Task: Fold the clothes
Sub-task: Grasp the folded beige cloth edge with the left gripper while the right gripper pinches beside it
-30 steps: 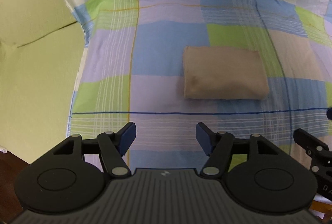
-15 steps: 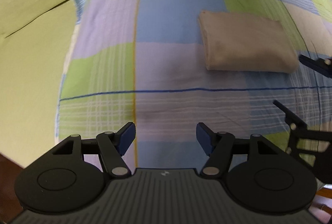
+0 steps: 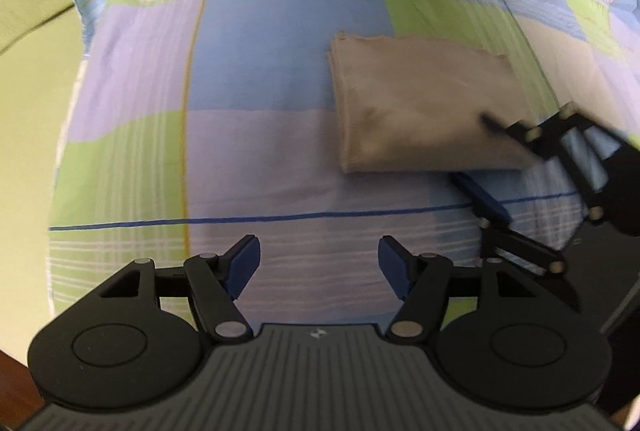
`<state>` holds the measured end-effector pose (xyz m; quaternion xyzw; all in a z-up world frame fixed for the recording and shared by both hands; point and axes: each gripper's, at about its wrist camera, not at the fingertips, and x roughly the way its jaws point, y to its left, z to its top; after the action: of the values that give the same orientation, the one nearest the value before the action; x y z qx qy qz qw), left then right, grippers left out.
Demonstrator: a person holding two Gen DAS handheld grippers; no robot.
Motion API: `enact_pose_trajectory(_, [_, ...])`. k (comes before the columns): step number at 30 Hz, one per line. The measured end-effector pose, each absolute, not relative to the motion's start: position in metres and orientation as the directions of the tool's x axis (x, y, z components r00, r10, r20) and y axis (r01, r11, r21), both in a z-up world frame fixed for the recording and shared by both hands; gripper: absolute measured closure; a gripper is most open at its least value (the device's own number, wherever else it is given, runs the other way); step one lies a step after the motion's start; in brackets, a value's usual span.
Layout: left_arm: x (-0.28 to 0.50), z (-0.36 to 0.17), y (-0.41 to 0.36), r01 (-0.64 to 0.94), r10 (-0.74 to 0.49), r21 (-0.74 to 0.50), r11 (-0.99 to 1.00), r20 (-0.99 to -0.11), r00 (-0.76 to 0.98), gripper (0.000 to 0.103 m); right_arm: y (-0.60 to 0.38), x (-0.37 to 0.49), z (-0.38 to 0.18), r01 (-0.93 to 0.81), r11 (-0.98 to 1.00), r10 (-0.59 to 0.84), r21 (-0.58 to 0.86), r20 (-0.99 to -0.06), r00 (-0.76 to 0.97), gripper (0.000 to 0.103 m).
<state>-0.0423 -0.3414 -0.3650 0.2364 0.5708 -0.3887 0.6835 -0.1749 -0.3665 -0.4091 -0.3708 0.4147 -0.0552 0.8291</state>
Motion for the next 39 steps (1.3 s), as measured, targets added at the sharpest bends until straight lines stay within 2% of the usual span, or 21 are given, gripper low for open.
enact_pose_trajectory(3, [-0.032,-0.365,-0.343,0.749,-0.313,-0.236,0.619,-0.949,-0.04,0.036,-0.373,-0.173,-0.41,-0.218,0.739,-0.375,-0.637,-0.658,0.652,0.081])
enact_pose_trajectory(7, [-0.006,-0.375,-0.345,0.569,-0.404,-0.436,0.697,-0.895,-0.19,0.036,-0.38,-0.182,-0.4,-0.197,0.762,-0.347,-0.617,-0.646,0.68,0.083])
enact_pose_trajectory(11, [0.016,-0.384,-0.345,0.414,-0.5,-0.558,0.719,-0.829,-0.251,0.036,-0.386,-0.185,-0.392,-0.157,0.786,-0.339,-0.598,-0.629,0.7,0.083])
enact_pose_trajectory(15, [0.027,-0.397,-0.353,0.371,-0.52,-0.584,0.722,-0.812,-0.265,0.036,-0.39,-0.187,-0.39,-0.133,0.799,-0.336,-0.586,-0.619,0.71,0.084])
enact_pose_trajectory(23, [0.046,-0.433,-0.362,0.171,-0.604,-0.677,0.716,-0.723,-0.336,0.036,-0.396,-0.194,-0.385,-0.065,0.823,-0.34,-0.564,-0.582,0.739,0.084])
enact_pose_trajectory(28, [0.05,-0.435,-0.375,0.162,-0.624,-0.7,0.695,-0.7,-0.347,0.038,-0.401,-0.199,-0.383,-0.038,0.83,-0.343,-0.557,-0.562,0.752,0.084])
enact_pose_trajectory(29, [0.051,-0.434,-0.377,0.176,-0.621,-0.699,0.693,-0.703,-0.347,0.042,-0.401,-0.2,-0.385,-0.043,0.832,-0.338,-0.553,-0.566,0.752,0.084])
enact_pose_trajectory(31, [0.051,-0.435,-0.38,0.216,-0.601,-0.681,0.699,-0.724,-0.339,0.058,-0.401,-0.202,-0.389,-0.062,0.837,-0.327,-0.543,-0.588,0.74,0.083])
enact_pose_trajectory(33, [0.051,-0.435,-0.379,0.256,-0.583,-0.667,0.7,-0.741,-0.333,0.073,-0.401,-0.204,-0.392,-0.081,0.843,-0.316,-0.531,-0.612,0.725,0.075])
enact_pose_trajectory(35, [0.052,-0.436,-0.379,0.258,-0.583,-0.668,0.698,-0.74,-0.335,0.076,-0.403,-0.206,-0.39,-0.075,0.86,-0.307,-0.504,-0.63,0.713,0.067])
enact_pose_trajectory(36, [0.052,-0.437,-0.378,0.256,-0.582,-0.667,0.7,-0.74,-0.337,0.077,-0.407,-0.21,-0.386,-0.049,0.882,-0.302,-0.469,-0.642,0.705,0.06])
enact_pose_trajectory(37, [0.052,-0.438,-0.379,0.26,-0.578,-0.664,0.701,-0.743,-0.338,0.077,-0.414,-0.215,-0.379,0.008,0.914,-0.297,-0.405,-0.658,0.691,0.053])
enact_pose_trajectory(39, [0.053,-0.436,-0.382,0.275,-0.564,-0.653,0.706,-0.753,-0.34,0.077,-0.432,-0.225,-0.369,0.129,0.954,-0.286,-0.271,-0.688,0.667,0.047])
